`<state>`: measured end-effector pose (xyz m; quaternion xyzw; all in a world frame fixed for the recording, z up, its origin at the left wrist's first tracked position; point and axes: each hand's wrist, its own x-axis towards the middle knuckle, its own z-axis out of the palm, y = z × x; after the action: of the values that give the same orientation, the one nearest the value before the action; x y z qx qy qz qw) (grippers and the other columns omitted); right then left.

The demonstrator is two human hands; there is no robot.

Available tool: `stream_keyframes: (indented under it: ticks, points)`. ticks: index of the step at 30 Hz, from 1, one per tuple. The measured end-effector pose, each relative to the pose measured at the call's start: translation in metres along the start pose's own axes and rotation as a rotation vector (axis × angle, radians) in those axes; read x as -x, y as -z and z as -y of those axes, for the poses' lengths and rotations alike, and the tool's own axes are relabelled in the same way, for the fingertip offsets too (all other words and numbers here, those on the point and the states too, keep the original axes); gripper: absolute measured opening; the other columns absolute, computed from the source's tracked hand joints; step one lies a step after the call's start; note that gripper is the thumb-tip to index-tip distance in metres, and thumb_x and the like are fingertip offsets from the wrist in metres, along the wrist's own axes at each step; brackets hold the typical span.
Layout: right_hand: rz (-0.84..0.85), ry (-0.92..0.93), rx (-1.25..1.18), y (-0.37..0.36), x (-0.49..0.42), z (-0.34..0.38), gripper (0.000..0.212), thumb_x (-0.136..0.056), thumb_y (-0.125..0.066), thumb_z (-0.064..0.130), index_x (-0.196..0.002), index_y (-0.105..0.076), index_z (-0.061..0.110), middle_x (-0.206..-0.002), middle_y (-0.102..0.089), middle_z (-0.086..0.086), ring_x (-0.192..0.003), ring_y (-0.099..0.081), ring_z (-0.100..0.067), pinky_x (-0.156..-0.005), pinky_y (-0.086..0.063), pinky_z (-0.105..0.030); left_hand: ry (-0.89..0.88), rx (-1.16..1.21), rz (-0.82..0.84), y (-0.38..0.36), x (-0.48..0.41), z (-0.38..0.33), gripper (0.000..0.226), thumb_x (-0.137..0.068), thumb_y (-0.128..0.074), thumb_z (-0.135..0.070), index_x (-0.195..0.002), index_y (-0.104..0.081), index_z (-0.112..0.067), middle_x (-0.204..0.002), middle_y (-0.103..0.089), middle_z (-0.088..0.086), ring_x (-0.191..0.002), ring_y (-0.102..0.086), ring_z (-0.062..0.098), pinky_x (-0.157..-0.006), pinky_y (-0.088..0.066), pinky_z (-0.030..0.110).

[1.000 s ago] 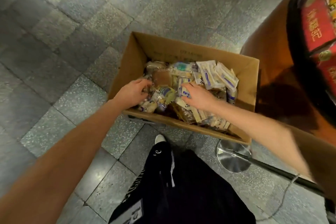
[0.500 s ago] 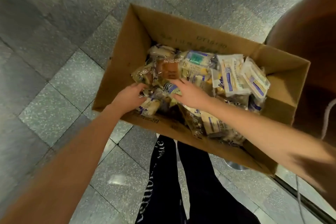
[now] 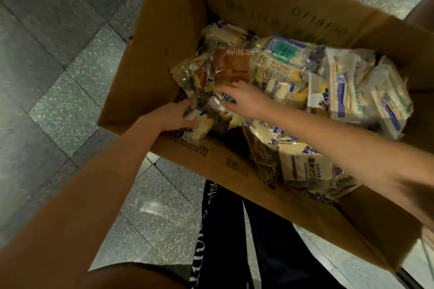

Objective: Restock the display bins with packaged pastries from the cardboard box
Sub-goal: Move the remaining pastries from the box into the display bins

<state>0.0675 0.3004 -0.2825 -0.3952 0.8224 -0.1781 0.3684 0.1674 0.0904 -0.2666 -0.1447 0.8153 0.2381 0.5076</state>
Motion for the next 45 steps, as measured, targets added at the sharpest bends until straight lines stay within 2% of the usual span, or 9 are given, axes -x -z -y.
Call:
stream_keyframes:
  ticks: [5, 12, 18, 24, 31, 35, 38, 41, 45]
  points:
    - [0.087, 0.099, 0.056, -0.014, -0.015, -0.008, 0.043, -0.098, -0.055, 0.027, -0.14, -0.049, 0.027, -0.135, -0.056, -0.003, -0.121, -0.044, -0.023, -0.103, -0.034, -0.036, -0.027, 0.241, -0.012, -0.007, -0.008, -0.002, 0.073, -0.082, -0.078, -0.026, -0.142, -0.036, -0.03, -0.129, -0.056, 0.008, -0.102, -0.059, 0.019, -0.091, -0.049, 0.035]
    - [0.047, 0.048, -0.121, -0.019, -0.018, -0.01, 0.042, -0.098, -0.048, 0.001, -0.136, -0.056, 0.016, -0.13, -0.059, -0.005, -0.124, -0.05, -0.022, -0.108, -0.038, -0.039, -0.042, 0.424, 0.004, -0.008, -0.004, -0.005, 0.043, -0.084, -0.074, -0.009, -0.122, -0.061, -0.026, -0.128, -0.047, -0.003, -0.115, -0.05, 0.017, -0.097, -0.043, 0.031]
    - [-0.096, 0.1, -0.175, -0.005, 0.003, -0.016, 0.034, -0.099, -0.048, 0.002, -0.132, -0.057, 0.005, -0.122, -0.062, -0.01, -0.106, -0.053, -0.009, -0.103, -0.034, -0.019, 0.015, 0.396, -0.126, 0.006, 0.013, -0.003, 0.037, -0.088, -0.068, -0.006, -0.119, -0.06, -0.023, -0.121, -0.052, 0.001, -0.082, -0.055, 0.013, -0.067, -0.047, 0.022]
    - [-0.053, 0.294, 0.087, -0.007, 0.014, -0.029, 0.046, -0.09, -0.053, -0.01, -0.135, -0.052, -0.002, -0.108, -0.059, -0.012, -0.107, -0.051, -0.026, -0.099, -0.046, -0.04, -0.005, 0.484, -0.235, 0.004, 0.02, -0.001, 0.041, -0.088, -0.067, -0.003, -0.123, -0.061, -0.024, -0.124, -0.05, 0.001, -0.098, -0.058, 0.018, -0.07, -0.048, 0.02]
    - [-0.215, 0.461, 0.103, -0.007, 0.013, -0.023, 0.037, -0.09, -0.048, 0.026, -0.097, -0.071, -0.003, -0.087, -0.067, -0.016, -0.085, -0.063, -0.034, -0.08, -0.056, -0.044, -0.017, 0.552, -0.301, 0.004, 0.02, 0.002, 0.041, -0.09, -0.065, -0.003, -0.124, -0.061, -0.025, -0.124, -0.049, -0.003, -0.106, -0.058, 0.02, -0.09, -0.051, 0.032]
    - [-0.287, 0.361, 0.051, -0.001, 0.02, -0.018, 0.032, -0.09, -0.054, 0.029, -0.09, -0.072, 0.003, -0.089, -0.061, -0.014, -0.087, -0.057, -0.03, -0.075, -0.053, -0.043, -0.039, 0.634, -0.349, 0.007, 0.025, 0.002, 0.04, -0.091, -0.063, -0.003, -0.126, -0.06, -0.022, -0.121, -0.051, -0.003, -0.088, -0.061, 0.006, -0.069, -0.051, 0.015]
    - [-0.283, 0.274, 0.083, 0.012, 0.028, -0.01, 0.026, -0.088, -0.059, 0.031, -0.089, -0.072, 0.008, -0.111, -0.056, -0.016, -0.109, -0.05, -0.031, -0.094, -0.046, -0.048, -0.076, 0.7, -0.379, 0.008, 0.034, 0.004, 0.039, -0.091, -0.063, -0.003, -0.124, -0.06, -0.023, -0.122, -0.055, -0.001, -0.088, -0.063, 0.008, -0.065, -0.053, 0.013]
    - [-0.281, 0.257, 0.094, 0.027, 0.033, 0.002, 0.022, -0.088, -0.059, 0.032, -0.088, -0.072, 0.015, -0.137, -0.049, -0.014, -0.135, -0.035, -0.034, -0.114, -0.025, -0.055, -0.12, 0.73, -0.395, 0.012, 0.047, 0.003, 0.039, -0.09, -0.064, -0.003, -0.123, -0.06, -0.024, -0.127, -0.056, -0.001, -0.094, -0.062, 0.011, -0.073, -0.054, 0.014]
    - [-0.296, 0.18, 0.03, 0.046, 0.04, 0.023, 0.02, -0.094, -0.058, 0.03, -0.098, -0.07, 0.015, -0.119, -0.064, -0.007, -0.119, -0.053, -0.026, -0.115, -0.025, -0.045, -0.153, 0.775, -0.383, 0.019, 0.072, -0.002, 0.038, -0.091, -0.063, -0.003, -0.122, -0.06, -0.025, -0.121, -0.059, -0.001, -0.097, -0.064, 0.015, -0.075, -0.055, 0.022]
